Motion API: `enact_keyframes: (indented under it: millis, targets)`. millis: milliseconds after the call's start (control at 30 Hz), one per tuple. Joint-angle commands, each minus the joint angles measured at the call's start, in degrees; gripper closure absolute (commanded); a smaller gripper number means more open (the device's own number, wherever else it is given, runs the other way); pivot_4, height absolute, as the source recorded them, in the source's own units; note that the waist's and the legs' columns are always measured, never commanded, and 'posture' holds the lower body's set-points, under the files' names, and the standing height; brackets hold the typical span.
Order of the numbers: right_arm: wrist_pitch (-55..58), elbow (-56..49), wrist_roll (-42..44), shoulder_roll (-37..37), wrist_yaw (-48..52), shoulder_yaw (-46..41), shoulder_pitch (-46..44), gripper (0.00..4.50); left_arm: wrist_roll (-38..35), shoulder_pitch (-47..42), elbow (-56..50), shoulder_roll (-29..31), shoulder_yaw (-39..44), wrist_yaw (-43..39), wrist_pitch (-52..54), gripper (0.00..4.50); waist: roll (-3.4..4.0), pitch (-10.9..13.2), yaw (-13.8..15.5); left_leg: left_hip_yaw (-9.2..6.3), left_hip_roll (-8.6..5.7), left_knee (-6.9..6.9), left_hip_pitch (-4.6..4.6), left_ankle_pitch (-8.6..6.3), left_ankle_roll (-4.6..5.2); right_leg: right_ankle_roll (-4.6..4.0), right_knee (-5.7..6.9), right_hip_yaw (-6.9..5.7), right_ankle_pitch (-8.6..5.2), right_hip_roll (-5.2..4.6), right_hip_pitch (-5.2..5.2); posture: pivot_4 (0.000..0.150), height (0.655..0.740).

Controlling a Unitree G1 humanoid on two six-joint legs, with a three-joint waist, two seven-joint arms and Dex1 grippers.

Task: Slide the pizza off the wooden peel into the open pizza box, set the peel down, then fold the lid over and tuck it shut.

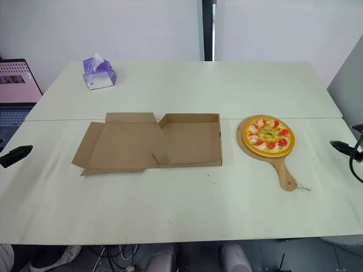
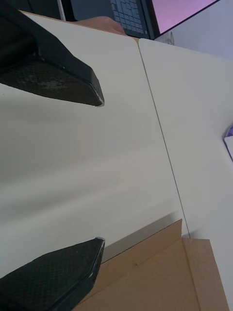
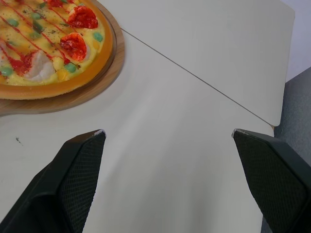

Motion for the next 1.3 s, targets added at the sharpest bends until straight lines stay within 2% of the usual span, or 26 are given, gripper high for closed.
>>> enact_keyframes:
  millis: [33,467,1067,1300]
  targets:
    - [0.0,0.0,0.0,-1.9,0.1,-0.8,-1.0,0.01,0.8,-1.3,1.5,2.6,0.2,1.6,-2.0,0.0,0.0,0.0,0.0,0.0,0.0,0.0,0.0,0.0,0.0,0.0,0.0,0.0,0.0,0.0,0.0,0.15,0.74]
    - [-1.4,2.1,-0.4,-2.6,-1.0,-1.1,-0.6,0.01,2.7,-4.3,6.4,2.9,-0.8,4.6,-6.3,0.0,0.0,0.0,-0.3,0.0,0.0,0.01,0.01,0.0,0.01,0.0,0.04,-0.01,0.0,0.0,0.0,0.15,0.74]
    - [-4.3,4.3,-1.9,-2.2,-2.1,-1.0,-0.3,0.01,3.2,-5.1,7.1,3.4,-1.0,5.8,-6.8,0.0,0.0,0.0,-0.8,-0.01,-0.01,0.02,0.01,0.01,0.02,0.0,0.07,-0.01,0.0,0.0,0.0,0.15,0.74]
    - [-2.7,2.2,-0.9,-2.0,-0.5,-1.6,1.5,0.01,3.3,-6.0,7.1,3.4,-1.2,5.8,-6.6,0.0,0.0,0.0,-0.8,-0.02,-0.01,0.03,0.01,0.01,0.02,0.0,0.08,-0.02,0.0,0.0,0.01,0.15,0.74]
